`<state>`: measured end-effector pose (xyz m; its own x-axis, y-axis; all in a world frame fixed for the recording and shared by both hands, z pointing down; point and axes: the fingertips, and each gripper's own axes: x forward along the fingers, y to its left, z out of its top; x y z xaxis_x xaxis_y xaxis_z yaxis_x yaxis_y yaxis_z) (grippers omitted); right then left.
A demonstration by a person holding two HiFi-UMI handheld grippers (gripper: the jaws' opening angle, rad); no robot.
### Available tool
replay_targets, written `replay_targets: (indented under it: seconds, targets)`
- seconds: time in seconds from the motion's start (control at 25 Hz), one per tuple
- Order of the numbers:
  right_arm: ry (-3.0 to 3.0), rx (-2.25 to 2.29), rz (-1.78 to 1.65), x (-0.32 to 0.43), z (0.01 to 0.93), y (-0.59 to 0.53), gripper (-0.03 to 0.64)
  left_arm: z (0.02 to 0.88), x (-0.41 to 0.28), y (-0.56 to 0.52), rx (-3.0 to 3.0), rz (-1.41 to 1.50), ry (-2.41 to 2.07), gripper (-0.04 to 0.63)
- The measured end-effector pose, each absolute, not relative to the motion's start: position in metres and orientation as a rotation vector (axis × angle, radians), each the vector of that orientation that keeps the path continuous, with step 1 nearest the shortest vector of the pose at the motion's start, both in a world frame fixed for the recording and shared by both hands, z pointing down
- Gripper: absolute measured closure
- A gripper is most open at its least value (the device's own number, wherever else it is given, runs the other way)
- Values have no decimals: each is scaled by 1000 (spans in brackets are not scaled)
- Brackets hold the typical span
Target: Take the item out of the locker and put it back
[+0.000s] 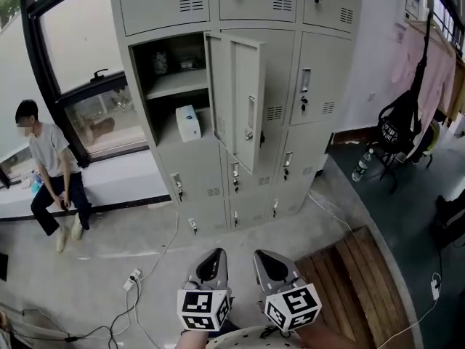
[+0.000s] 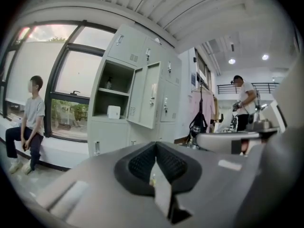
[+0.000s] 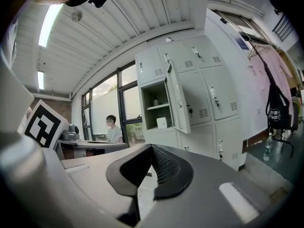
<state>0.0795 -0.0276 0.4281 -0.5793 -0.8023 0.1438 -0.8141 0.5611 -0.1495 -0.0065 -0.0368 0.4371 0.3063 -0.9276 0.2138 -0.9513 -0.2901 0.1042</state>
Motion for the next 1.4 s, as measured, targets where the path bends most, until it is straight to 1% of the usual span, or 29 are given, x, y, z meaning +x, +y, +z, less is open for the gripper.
replay_targets:
  seconds: [0.24,0.44,0.64,0.88,0.96,1.16,1.32,1.4]
  targets:
    - [-2768,1353,273,1,413,-98,617,422,-85,-103,2318,155,-1797,588]
    - [-2761,1352,263,-52,412,-154,618,419,-133,-156,2332,179,-1793,589]
    - [-2734,1398,263,-89,413,-206,618,419,-173,-200,2333,185,-1783,589]
    - [-2682,1437,255,-115,415,-265,613,423,-204,-241,2306,172,-1794,589]
    - [-2682,1422,274,-123,416,-284,548,428,-212,-253,2291,174,-1798,588]
    - [-2653,1421,270,-139,423,-340,420,442,-231,-293,2244,176,-1817,589]
    - [-2621,1450,240,-149,426,-390,305,445,-241,-327,2235,170,-1826,589]
    - [-2613,1476,209,-153,424,-416,229,443,-242,-342,2242,167,-1823,589]
